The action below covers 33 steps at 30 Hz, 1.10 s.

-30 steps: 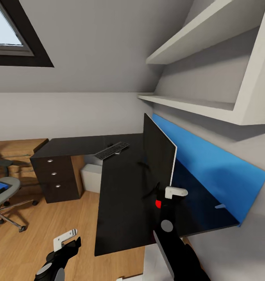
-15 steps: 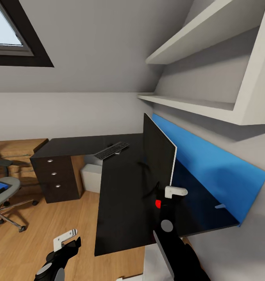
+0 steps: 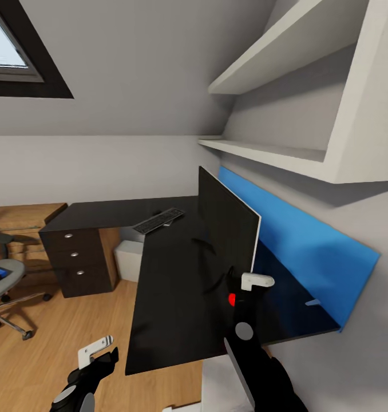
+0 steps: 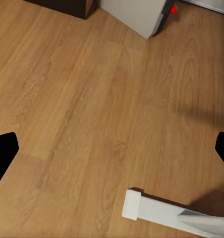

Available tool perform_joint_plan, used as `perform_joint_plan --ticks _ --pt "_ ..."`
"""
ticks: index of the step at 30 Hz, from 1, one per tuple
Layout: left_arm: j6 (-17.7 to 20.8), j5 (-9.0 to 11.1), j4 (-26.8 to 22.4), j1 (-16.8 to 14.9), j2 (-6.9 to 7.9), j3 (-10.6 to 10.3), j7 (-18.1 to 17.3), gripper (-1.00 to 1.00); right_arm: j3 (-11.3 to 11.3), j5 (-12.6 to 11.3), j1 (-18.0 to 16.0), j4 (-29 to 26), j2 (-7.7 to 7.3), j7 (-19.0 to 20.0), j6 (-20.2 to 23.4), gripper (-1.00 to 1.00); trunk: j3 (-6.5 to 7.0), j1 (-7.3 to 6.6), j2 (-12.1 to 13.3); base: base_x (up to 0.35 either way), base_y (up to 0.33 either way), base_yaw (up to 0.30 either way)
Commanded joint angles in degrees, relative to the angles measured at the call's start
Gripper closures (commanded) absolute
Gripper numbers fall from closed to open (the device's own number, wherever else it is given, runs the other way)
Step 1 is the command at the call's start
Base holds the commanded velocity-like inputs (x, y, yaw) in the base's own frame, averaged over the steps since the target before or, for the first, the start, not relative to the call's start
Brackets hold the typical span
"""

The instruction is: In the bedroom, organize the workspace by keeping the computer under the desk, ensuring the monitor is on the desk, placing the keyboard on the desk next to the monitor, placing the mouse on the desk next to the keyboard, moving the folder from the swivel chair onto the desk next to the mouse, stacking the notebook on top of the folder with the pen on top of the notebook, and positioning the swivel chair next to the desk.

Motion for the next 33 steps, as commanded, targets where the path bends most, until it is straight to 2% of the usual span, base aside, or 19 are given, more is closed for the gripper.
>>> perform_joint_plan --ticks 1,19,33 --pt "0.2 0.6 -0.1 0.0 -0.03 0.0 0.3 -1.0 0.0 0.2 0.0 0.0 0.0 -0.3 0.0 -1.0 -0.06 0.0 0.0 0.0 -0.057 0.0" --pt "0.2 0.6 -0.1 0.0 -0.03 0.0 0.3 -1.0 0.0 0.2 0.0 0.1 0.0 -0.2 0.0 -1.0 -0.06 0.0 0.0 -0.001 -0.045 0.0" --pt "0.2 0.6 -0.1 0.0 -0.03 0.0 0.3 -1.0 0.1 0.2 0.0 0.0 0.0 -0.2 0.0 -1.0 -0.06 0.0 0.0 -0.302 0.0 0.0"
